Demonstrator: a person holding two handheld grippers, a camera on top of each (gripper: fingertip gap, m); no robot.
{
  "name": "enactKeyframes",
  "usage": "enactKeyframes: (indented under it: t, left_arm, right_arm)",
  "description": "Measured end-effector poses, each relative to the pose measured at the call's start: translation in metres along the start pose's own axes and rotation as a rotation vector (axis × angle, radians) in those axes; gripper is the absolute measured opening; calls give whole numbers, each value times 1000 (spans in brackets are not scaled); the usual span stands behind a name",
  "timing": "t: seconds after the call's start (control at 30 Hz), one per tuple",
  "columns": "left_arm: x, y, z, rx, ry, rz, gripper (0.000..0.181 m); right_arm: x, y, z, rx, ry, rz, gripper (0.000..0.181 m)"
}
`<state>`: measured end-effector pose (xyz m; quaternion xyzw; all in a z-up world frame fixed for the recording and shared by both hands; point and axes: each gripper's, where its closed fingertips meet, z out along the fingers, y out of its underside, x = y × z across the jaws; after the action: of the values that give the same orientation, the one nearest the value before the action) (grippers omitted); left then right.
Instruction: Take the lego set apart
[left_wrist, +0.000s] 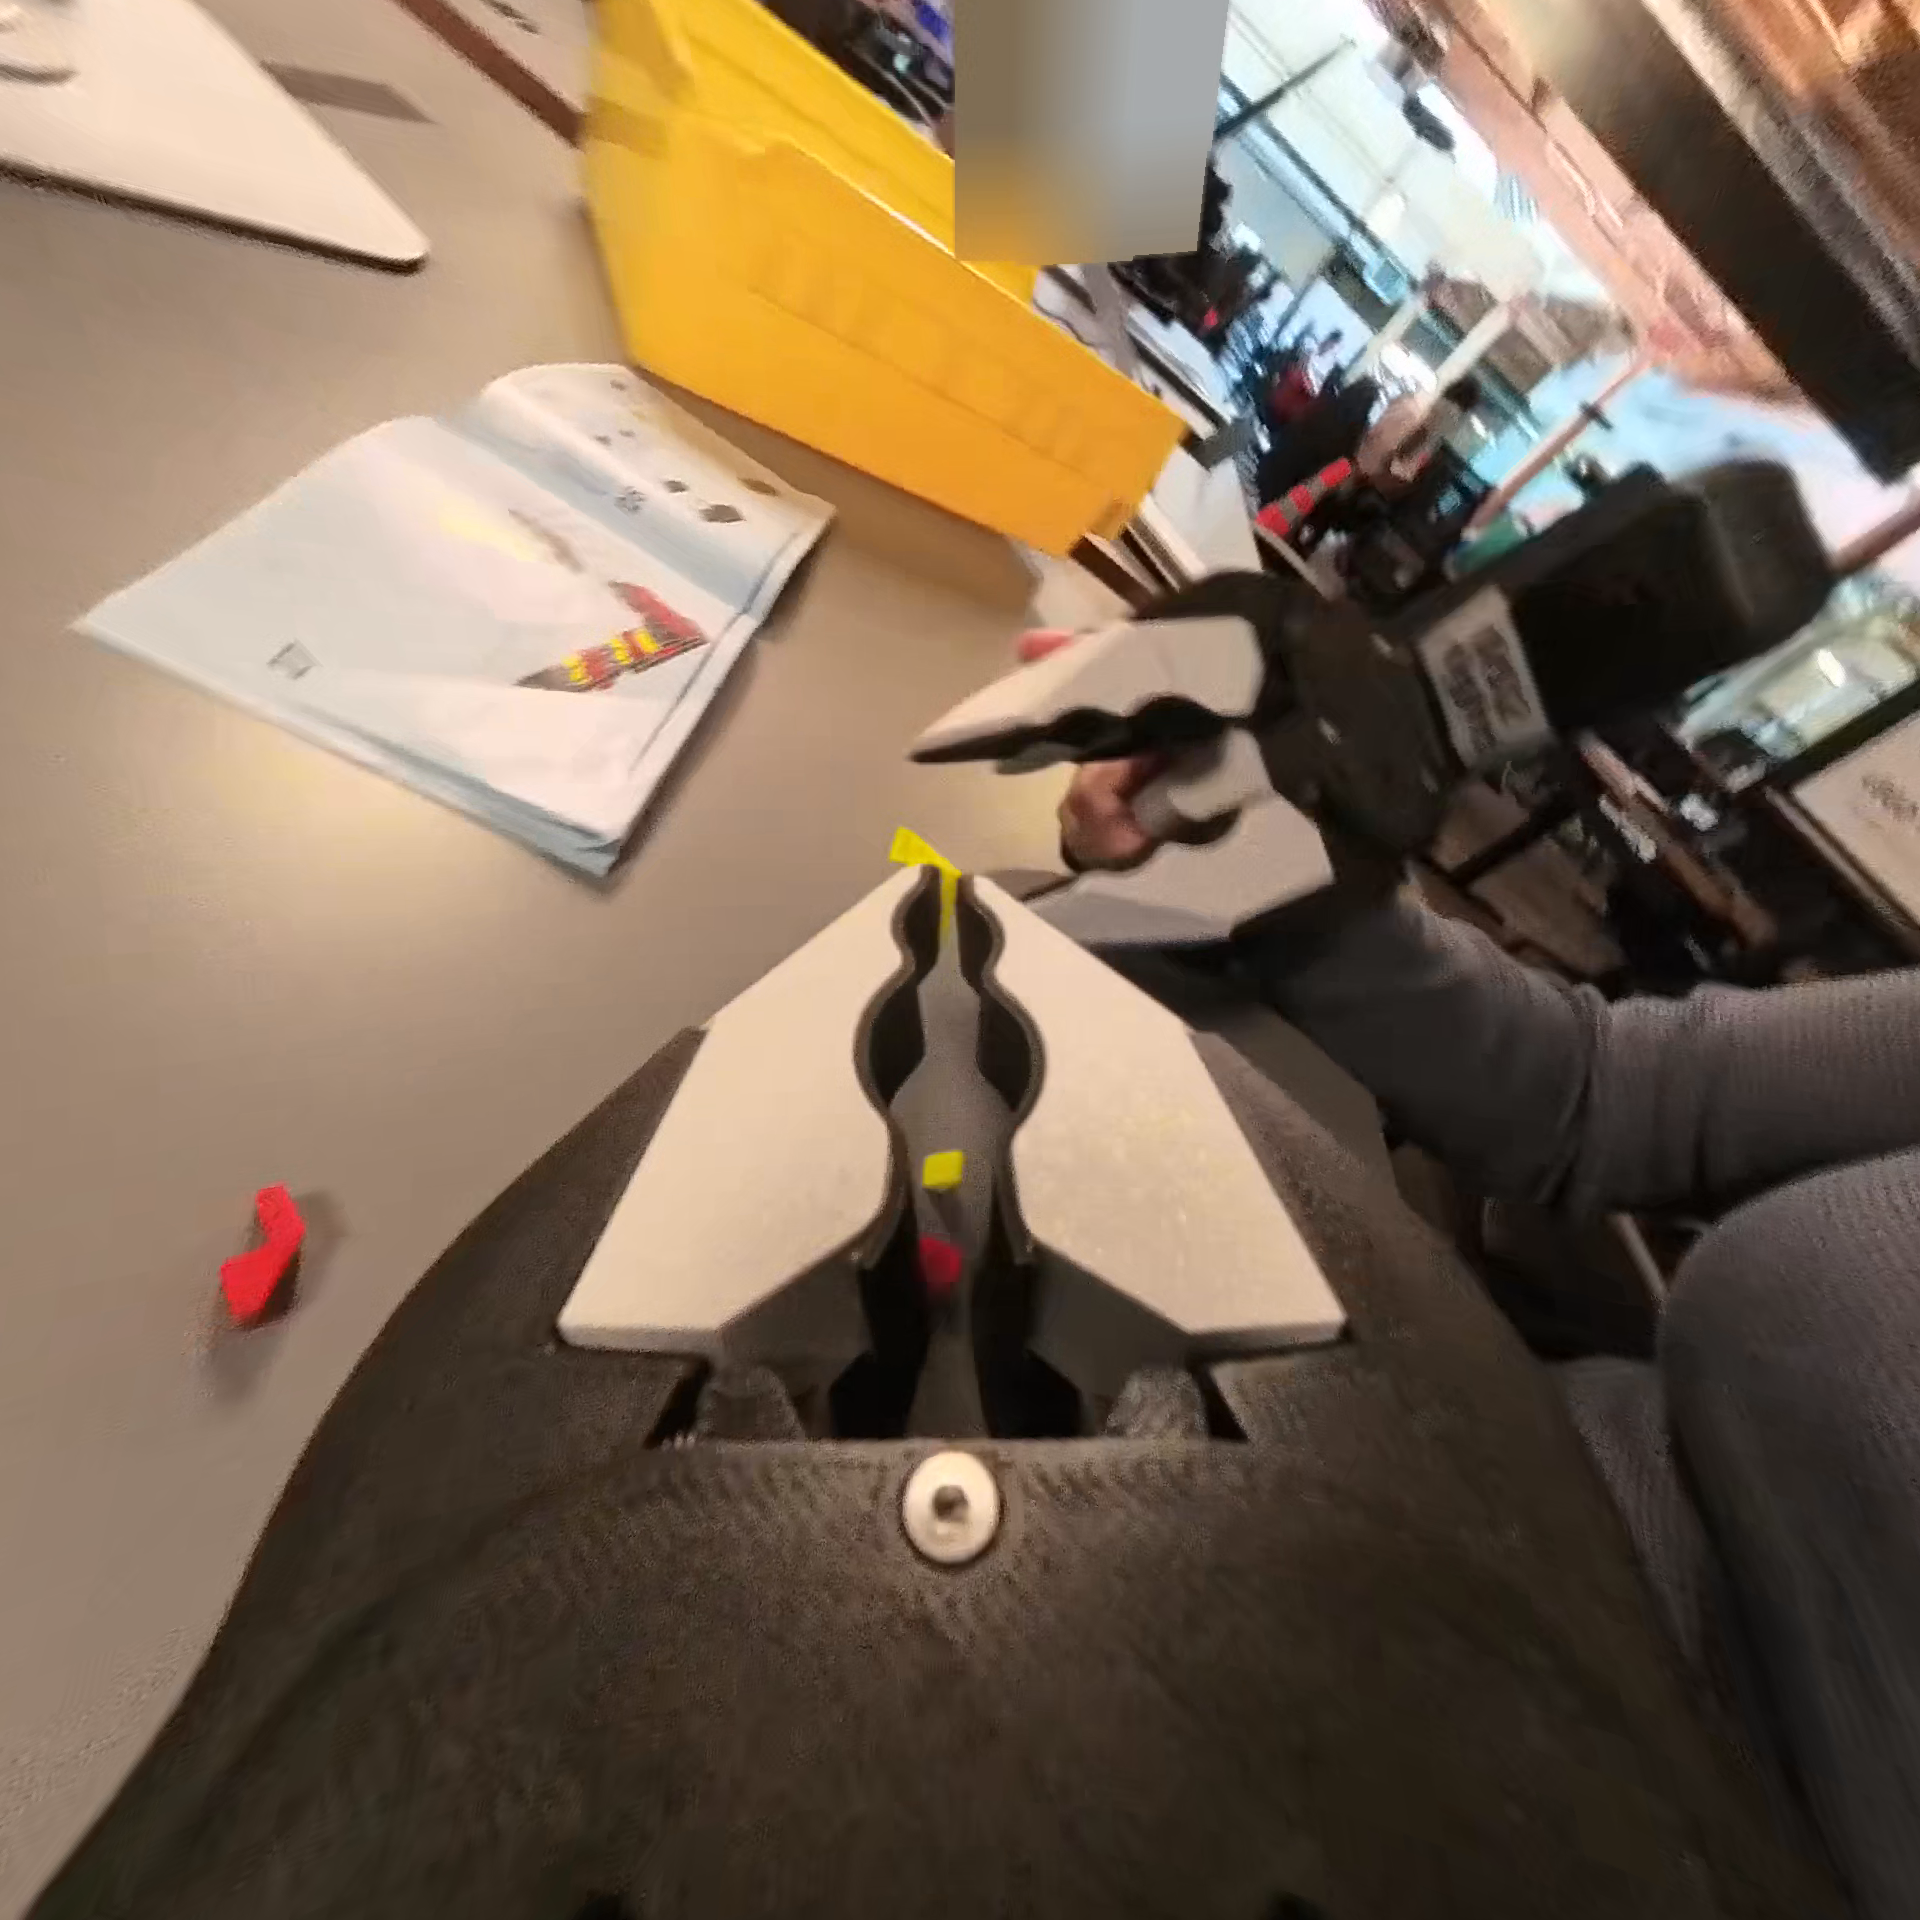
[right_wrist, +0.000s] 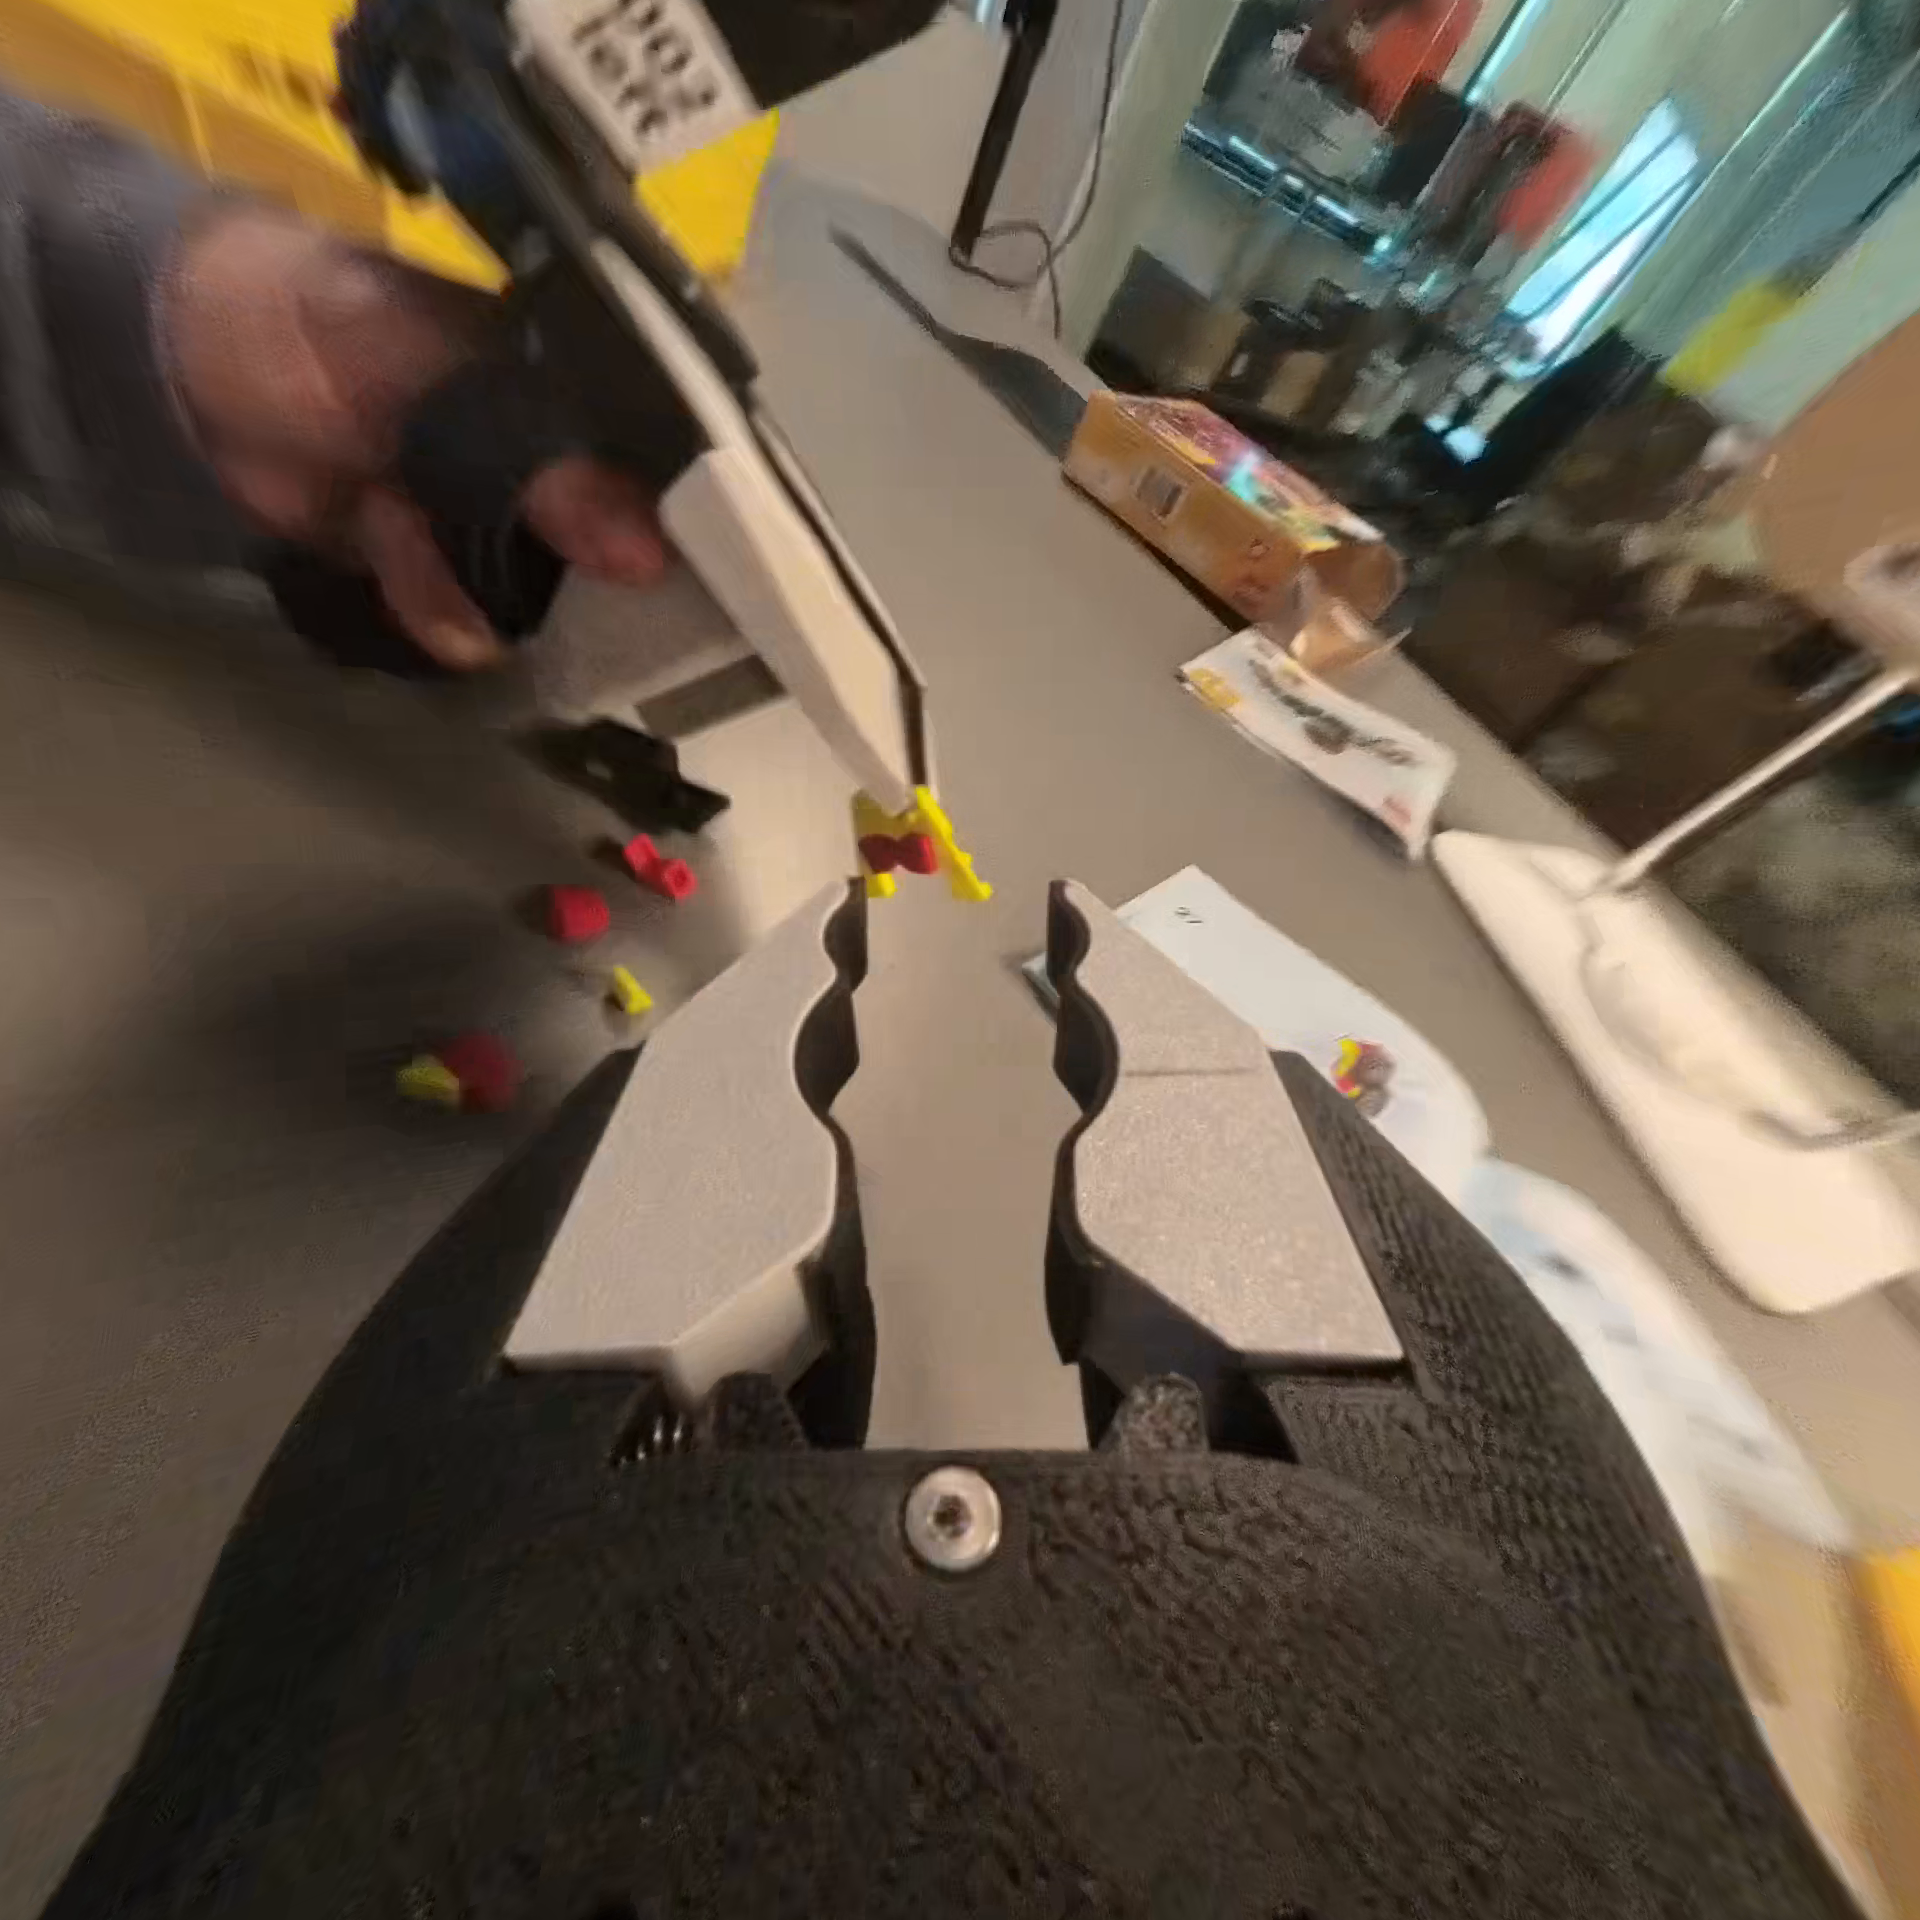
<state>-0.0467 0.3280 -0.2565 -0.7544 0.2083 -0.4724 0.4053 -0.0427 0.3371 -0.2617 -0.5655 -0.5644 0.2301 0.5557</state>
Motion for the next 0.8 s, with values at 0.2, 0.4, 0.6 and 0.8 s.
enactKeyframes:
  t: [0.2, 0.4, 0.6, 0.8]
  left_arm:
    - [-20, 5, -1, 9, -61, -119, 1]
    - [-22, 6, 0, 16, -36, -201, 1]
    - [-24, 3, -2, 44, -8, -275, 0]
    - [-25, -1, -6, 72, 27, -343, 0]
  right_arm:
    - [-11, -4, 16, -111, 184, -335, 23]
    - [-10, 12, 26, -230, 204, -277, 17]
    - [-8, 13, 29, -234, 225, -237, 13]
    - [-5, 9, 32, -224, 264, -228, 11]
